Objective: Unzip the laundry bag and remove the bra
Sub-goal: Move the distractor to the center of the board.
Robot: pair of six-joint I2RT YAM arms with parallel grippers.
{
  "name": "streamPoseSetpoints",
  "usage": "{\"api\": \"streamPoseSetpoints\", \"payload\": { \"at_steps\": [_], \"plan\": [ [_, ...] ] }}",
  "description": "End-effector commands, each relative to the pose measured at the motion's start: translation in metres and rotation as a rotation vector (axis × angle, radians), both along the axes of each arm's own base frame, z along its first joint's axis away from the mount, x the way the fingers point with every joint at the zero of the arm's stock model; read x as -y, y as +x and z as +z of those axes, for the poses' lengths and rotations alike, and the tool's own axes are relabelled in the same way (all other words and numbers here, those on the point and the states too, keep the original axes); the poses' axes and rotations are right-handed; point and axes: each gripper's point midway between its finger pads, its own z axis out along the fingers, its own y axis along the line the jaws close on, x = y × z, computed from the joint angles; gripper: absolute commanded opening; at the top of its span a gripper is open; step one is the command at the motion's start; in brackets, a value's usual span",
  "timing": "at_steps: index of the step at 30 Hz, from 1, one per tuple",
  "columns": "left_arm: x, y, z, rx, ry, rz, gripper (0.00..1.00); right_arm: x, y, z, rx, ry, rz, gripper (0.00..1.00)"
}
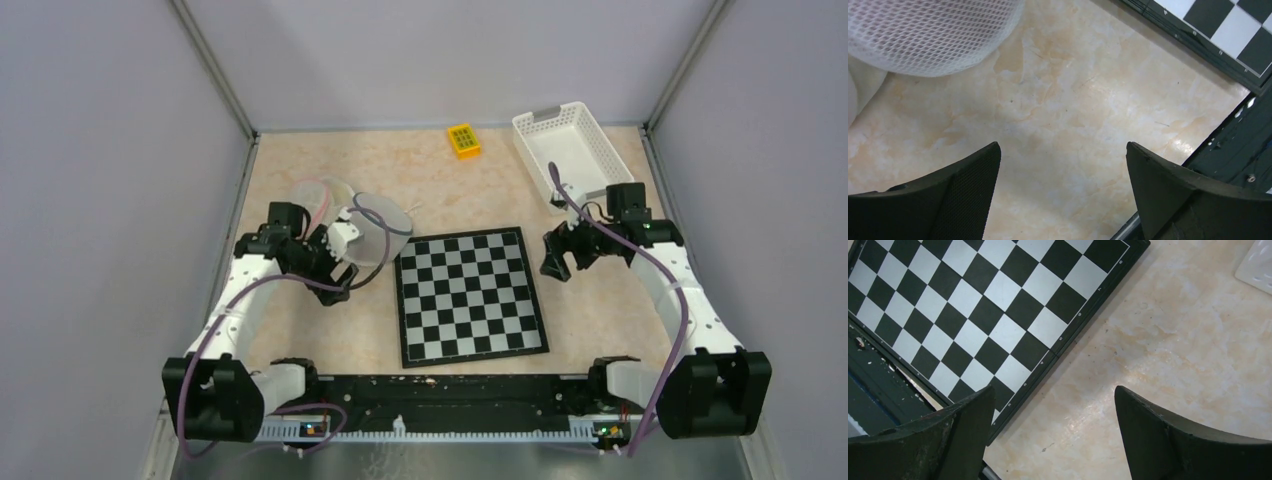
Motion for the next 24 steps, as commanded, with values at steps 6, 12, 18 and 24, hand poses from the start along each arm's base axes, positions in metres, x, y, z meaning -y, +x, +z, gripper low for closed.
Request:
{"api": "streamPoseSetpoints", "payload": {
  "at_steps": [6, 12, 18, 24],
  "plan": [
    [0.019, -0.036, -0.056, -0.066, 0.175, -0.372, 0.99, -0.020, 0.018, 0.049, 0.048, 0.172, 0.018, 0.88],
    [0.043, -0.035, -0.079, -0.041, 0.162, -0.561, 0.99, 0.002, 0.025, 0.068, 0.031, 0.298, -0.033, 0.88],
    [0.062, -0.019, -0.099, -0.043, 0.197, -0.640, 0.99, 0.029, 0.029, 0.074, 0.040, 0.314, -0.084, 0.88],
    [0.085, 0.002, -0.107, -0.009, 0.194, -0.676, 0.99, 0.043, 0.030, 0.073, 0.029, 0.331, -0.104, 0.88]
  ]
}}
